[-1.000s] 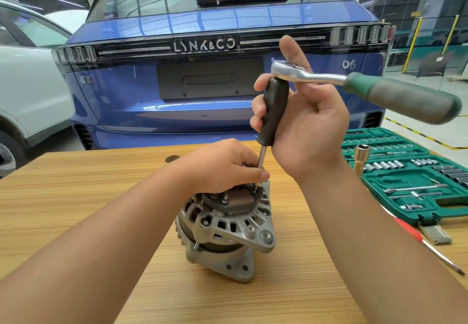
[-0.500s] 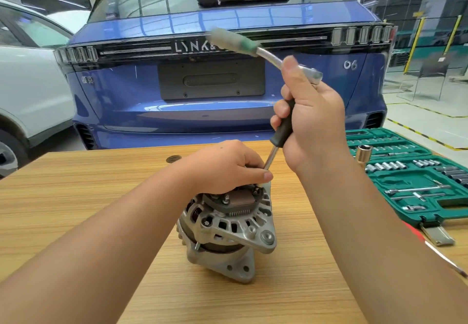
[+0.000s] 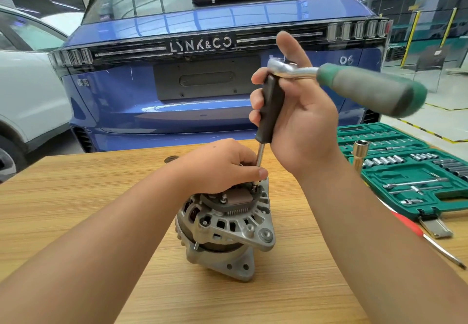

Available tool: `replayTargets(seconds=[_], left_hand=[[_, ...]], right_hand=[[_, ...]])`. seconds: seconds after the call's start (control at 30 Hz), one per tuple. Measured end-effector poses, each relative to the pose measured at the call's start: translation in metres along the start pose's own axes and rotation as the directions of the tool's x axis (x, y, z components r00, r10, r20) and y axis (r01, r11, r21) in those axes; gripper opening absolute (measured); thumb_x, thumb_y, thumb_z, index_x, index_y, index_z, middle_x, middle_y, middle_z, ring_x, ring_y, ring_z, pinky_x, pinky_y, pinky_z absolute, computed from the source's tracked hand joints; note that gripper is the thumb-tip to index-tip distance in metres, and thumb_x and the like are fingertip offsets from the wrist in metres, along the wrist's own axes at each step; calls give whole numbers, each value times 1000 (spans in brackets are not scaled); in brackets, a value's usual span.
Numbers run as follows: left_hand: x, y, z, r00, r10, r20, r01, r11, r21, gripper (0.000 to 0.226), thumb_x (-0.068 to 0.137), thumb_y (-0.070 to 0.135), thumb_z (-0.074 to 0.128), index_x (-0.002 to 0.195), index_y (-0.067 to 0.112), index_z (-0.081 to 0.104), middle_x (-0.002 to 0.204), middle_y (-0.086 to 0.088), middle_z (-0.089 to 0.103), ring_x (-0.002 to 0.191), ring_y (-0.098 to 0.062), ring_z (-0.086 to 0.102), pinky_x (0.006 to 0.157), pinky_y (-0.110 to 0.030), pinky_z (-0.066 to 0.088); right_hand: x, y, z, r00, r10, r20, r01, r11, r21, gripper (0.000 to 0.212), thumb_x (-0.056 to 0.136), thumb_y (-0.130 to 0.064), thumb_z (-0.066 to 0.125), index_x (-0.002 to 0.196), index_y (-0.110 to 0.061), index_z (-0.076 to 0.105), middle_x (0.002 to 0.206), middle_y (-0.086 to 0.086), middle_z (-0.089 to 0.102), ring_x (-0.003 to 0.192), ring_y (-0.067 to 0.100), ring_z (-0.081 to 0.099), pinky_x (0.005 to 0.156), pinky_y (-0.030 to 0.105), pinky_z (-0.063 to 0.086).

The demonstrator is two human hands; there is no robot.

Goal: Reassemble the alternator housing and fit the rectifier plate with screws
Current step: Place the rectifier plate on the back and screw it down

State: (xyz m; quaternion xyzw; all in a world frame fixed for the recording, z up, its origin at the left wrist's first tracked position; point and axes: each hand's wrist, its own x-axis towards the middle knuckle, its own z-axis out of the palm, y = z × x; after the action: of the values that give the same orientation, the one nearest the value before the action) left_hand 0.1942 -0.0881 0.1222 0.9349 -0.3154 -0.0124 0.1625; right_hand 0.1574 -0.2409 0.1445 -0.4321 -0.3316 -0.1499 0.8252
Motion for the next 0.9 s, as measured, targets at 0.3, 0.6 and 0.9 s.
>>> replayTargets(seconds=[0.3, 0.6, 0.9], left_hand=[[-2, 1, -1, 1000, -5, 15, 6, 1000, -23, 37, 94, 60, 57, 85, 26, 68, 80, 2, 65, 67, -9, 59, 66, -35, 50], [1, 3, 1, 1000, 15, 14, -15, 999, 32, 34, 96, 61, 53, 75, 34, 56, 65, 20, 53, 56, 0, 47, 55, -28, 33], [0, -1, 1, 1000, 12, 11, -11, 1000, -17, 44, 94, 60, 57, 79, 19, 60, 67, 4, 55, 56, -5, 46, 60, -32, 41]], right_hand=[[3, -3, -4, 989, 128, 70, -133, 988, 74, 36, 104, -46, 32, 123, -26, 55, 91, 0, 61, 74, 16, 52, 67, 31, 39], [9, -5, -2, 930, 131, -343, -185, 974, -129, 15, 99, -22, 64, 84, -18, 59, 67, -5, 54, 54, 11, 49, 53, 26, 42], [1, 4, 4, 993, -111, -44, 99, 972, -215, 38, 98, 2, 48, 119, -29, 57, 88, 1, 63, 69, 16, 53, 59, 30, 44]])
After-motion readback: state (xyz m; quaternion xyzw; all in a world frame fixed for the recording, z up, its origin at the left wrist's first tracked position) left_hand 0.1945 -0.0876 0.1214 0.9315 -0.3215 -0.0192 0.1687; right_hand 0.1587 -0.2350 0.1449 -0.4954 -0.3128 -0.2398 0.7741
